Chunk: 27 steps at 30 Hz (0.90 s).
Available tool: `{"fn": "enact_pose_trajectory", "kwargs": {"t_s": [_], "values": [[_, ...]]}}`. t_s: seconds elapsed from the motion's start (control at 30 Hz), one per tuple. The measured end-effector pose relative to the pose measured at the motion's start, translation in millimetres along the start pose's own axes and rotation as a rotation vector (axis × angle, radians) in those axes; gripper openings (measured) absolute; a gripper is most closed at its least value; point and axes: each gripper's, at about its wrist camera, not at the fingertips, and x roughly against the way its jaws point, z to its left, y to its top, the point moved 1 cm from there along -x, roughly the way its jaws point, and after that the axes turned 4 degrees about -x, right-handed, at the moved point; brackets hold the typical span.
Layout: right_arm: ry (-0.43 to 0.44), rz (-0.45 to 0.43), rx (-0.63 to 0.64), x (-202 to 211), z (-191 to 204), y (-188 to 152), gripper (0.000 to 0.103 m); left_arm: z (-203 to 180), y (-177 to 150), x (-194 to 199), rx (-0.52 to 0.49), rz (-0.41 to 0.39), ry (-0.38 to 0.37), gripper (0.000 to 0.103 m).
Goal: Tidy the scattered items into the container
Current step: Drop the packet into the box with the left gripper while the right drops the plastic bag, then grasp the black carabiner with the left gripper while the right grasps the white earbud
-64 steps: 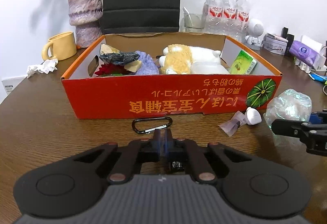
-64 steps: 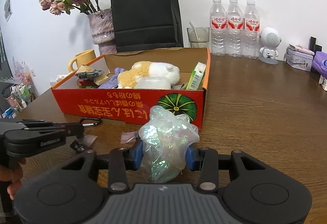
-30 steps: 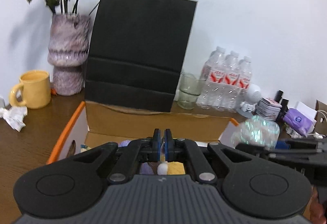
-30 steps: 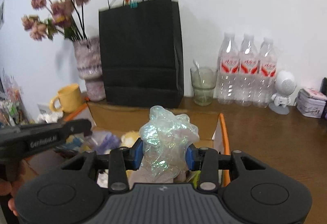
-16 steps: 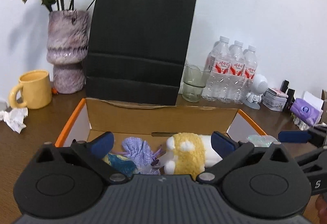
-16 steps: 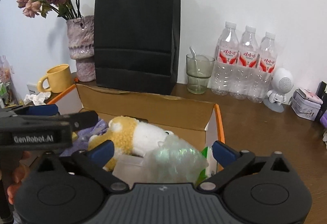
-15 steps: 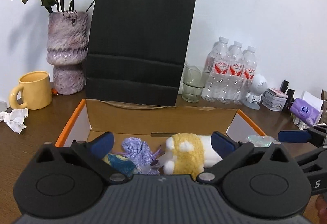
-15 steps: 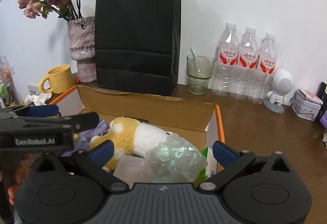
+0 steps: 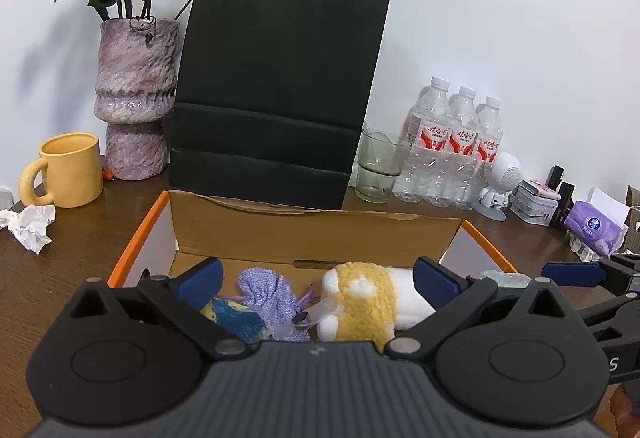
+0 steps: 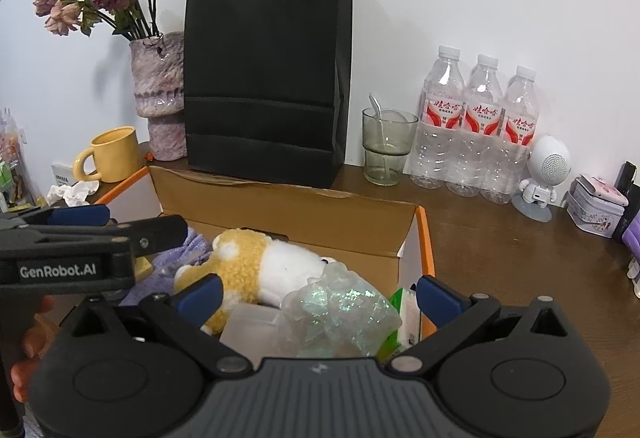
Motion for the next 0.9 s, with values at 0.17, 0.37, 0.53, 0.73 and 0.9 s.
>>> {"fn": "enact_pose_trajectory", "kwargs": {"t_s": [0.17,0.37,0.53,0.73,0.9], "values": [[-0.002,-0.001,0.003,1.7,0.8,-0.3,0.103,-1.5,0.2,4.1,0.004,0.011,-0.001,0.103],[-0.023,-0.031,-0.008,24.2,1.5,-2.3,0.103,-3.9,3.4,35.7,0.012,-0.035,-0.001,0.103],[-0.023,-0.052,-0.022,54.9,5.7,-16.4,0.103,-7.2,0.9,68.3,-0.004,-0.048,0.004,0.103],[-0.022,-0.082,-0.032,96.2,8.2,-36.1,0.103,-10.5,-13.2,103.4,-0.026,-0.041,0.009,0.103],[-0.035,-0.075,-0.037,117.5,6.8,-52.2,0.103,-9.3,-28.2,122.2,-0.016,-0.016,0.003,0.103]]}}
